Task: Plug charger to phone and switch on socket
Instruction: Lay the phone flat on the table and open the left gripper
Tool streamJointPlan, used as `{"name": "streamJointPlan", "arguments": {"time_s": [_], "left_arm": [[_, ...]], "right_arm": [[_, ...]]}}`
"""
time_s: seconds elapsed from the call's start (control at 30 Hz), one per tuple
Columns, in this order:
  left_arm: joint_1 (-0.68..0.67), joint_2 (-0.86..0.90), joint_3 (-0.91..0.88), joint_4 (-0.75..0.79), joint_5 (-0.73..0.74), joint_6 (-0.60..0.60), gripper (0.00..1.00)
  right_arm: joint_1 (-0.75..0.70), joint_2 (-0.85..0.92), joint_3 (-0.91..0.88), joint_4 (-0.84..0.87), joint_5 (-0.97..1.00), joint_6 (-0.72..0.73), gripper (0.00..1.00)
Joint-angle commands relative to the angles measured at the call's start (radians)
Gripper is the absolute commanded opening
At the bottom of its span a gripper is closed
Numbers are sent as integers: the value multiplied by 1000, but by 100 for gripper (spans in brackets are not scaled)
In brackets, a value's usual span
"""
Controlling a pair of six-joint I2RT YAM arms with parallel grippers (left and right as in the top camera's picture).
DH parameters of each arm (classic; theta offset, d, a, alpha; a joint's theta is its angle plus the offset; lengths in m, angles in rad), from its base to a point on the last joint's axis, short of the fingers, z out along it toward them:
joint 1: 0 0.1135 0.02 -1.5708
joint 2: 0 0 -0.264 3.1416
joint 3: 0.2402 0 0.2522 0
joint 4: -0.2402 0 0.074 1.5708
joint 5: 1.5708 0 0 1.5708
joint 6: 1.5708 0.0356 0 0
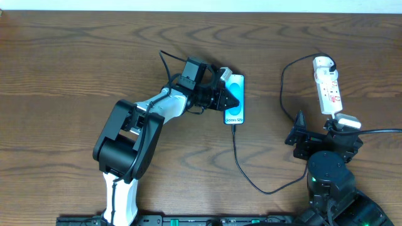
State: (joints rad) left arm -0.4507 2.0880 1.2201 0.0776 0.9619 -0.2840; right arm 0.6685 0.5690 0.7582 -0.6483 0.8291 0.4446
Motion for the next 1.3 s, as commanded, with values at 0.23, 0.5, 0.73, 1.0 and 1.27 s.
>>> {"name": "streamJointPlan", "arguments": {"time_s": [0.23, 0.5, 0.73, 1.0, 1.27], "left_arm": [[-3, 48, -13, 7, 16, 1, 13], [-7, 82, -14, 17, 12, -5, 12], [-7, 82, -15, 6, -100, -6, 14], [-7, 82, -15, 6, -104, -6, 17], [-7, 82, -15, 6, -108, -6, 26]], "right_arm": [[-1, 1, 13, -3, 6, 14, 99], [-1, 1, 13, -3, 6, 14, 99], [-1, 1, 13, -3, 6, 14, 99], [-1, 0, 13, -3, 6, 14, 99], [-1, 1, 13, -3, 6, 14, 99]]}}
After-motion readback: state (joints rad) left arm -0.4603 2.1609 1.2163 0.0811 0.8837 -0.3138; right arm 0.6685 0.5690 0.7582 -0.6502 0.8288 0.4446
